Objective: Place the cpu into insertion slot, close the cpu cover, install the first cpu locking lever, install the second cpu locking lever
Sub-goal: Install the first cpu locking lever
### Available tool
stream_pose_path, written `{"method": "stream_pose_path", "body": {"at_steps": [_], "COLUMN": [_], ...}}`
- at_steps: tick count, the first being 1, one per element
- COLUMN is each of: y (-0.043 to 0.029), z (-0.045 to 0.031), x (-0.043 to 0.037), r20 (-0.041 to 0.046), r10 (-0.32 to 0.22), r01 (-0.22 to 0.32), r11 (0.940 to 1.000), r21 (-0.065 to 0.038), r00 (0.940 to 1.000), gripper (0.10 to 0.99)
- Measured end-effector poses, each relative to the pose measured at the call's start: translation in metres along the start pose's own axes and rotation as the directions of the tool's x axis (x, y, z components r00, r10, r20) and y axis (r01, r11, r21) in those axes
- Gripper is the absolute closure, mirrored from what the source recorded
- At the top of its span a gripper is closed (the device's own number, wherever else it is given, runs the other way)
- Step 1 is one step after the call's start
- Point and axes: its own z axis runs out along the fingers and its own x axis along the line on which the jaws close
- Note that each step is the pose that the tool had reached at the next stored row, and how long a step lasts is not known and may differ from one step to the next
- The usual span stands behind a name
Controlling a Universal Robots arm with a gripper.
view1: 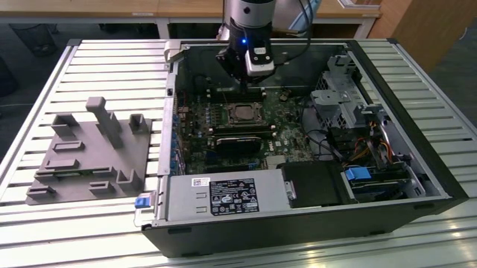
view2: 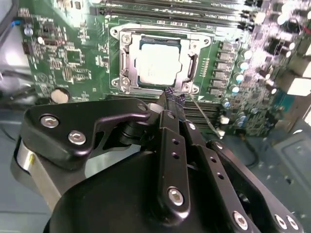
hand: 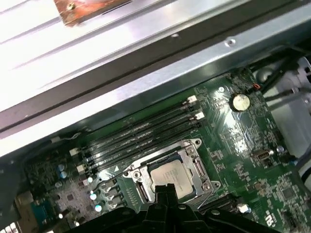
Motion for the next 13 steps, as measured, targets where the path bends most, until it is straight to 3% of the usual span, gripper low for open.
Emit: {"method": "stream_pose_path", "body": {"at_steps": [6,10,13], "y": [0.0000,0.0000,0.0000], "z": [0.0002,0.0003,0.0003], "x": [0.0000,0.0000,0.0000], "r20": [-0.0053,-0.0090,-0.0118], "r10": [-0.108,-0.180,-0.233], "r01": [0.108,0.180,0.233], "r11": [0.9942,0.9836,0.9724], "r21": [0.002,0.003,0.003], "r00": [0.9942,0.9836,0.9724], "gripper": [0.980,0.980,0.980]}}
